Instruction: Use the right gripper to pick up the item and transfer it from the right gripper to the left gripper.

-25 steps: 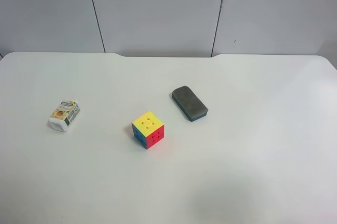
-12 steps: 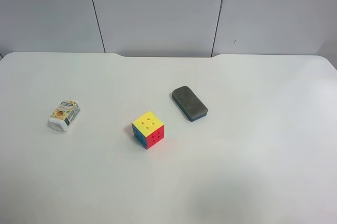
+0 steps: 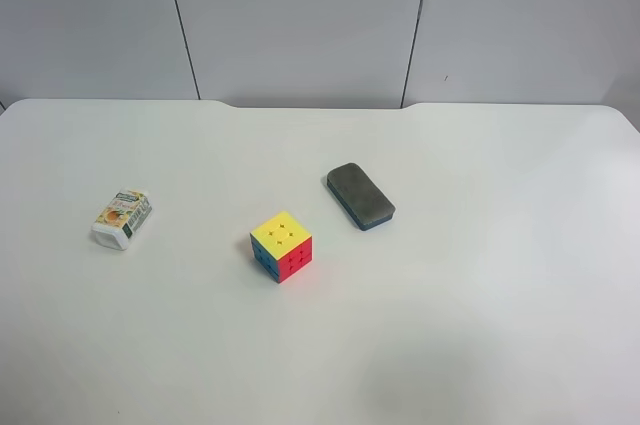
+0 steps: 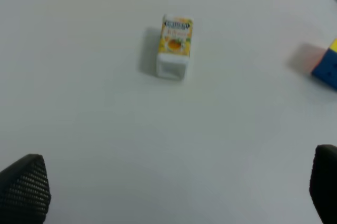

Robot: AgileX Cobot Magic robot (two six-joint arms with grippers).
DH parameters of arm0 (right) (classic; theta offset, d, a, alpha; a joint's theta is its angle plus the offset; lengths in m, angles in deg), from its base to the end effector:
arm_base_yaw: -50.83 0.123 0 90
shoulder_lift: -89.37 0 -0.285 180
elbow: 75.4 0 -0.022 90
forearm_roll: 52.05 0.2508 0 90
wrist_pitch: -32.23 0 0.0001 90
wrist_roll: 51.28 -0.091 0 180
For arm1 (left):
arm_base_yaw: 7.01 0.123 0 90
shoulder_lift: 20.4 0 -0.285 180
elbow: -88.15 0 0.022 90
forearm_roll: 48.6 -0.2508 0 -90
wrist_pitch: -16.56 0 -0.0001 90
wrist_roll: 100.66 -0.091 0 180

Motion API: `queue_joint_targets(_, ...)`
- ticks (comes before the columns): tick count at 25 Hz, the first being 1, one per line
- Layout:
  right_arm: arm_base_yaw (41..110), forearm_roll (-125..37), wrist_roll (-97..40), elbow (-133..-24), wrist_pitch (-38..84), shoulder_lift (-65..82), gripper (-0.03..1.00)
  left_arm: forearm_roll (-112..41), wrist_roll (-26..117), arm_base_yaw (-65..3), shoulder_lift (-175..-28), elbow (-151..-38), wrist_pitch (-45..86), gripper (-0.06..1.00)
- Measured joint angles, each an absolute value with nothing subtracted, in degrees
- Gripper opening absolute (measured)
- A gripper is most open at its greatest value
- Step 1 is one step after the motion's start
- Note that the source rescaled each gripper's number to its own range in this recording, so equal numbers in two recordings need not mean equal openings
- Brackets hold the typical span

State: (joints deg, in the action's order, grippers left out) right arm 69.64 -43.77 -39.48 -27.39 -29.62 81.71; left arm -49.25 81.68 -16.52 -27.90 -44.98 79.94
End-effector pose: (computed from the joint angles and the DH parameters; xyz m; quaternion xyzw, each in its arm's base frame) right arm -0.0109 0.0085 0.2792 -0.2288 0.8215 0.1036 0.5119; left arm -0.0107 0.0027 0.2817 0.0531 0.8544 -0.0477 0.5147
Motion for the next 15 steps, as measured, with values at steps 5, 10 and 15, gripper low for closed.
queue_joint_targets(5,69.6,-43.8,-39.5,-27.4,-29.6,81.7,1.0,-49.4,81.1,-16.5,-27.8,-43.6,77.4,1.0)
queue_joint_targets(10,69.6,-43.8,-39.5,-27.4,-29.6,81.7,1.0,-49.4,81.0,-16.5,-27.8,-43.6,77.3,1.0)
queue_joint_targets(15,69.6,-43.8,-39.5,-27.4,-29.6,81.7,1.0,-49.4,81.0,-16.5,-27.8,-43.6,77.3,1.0)
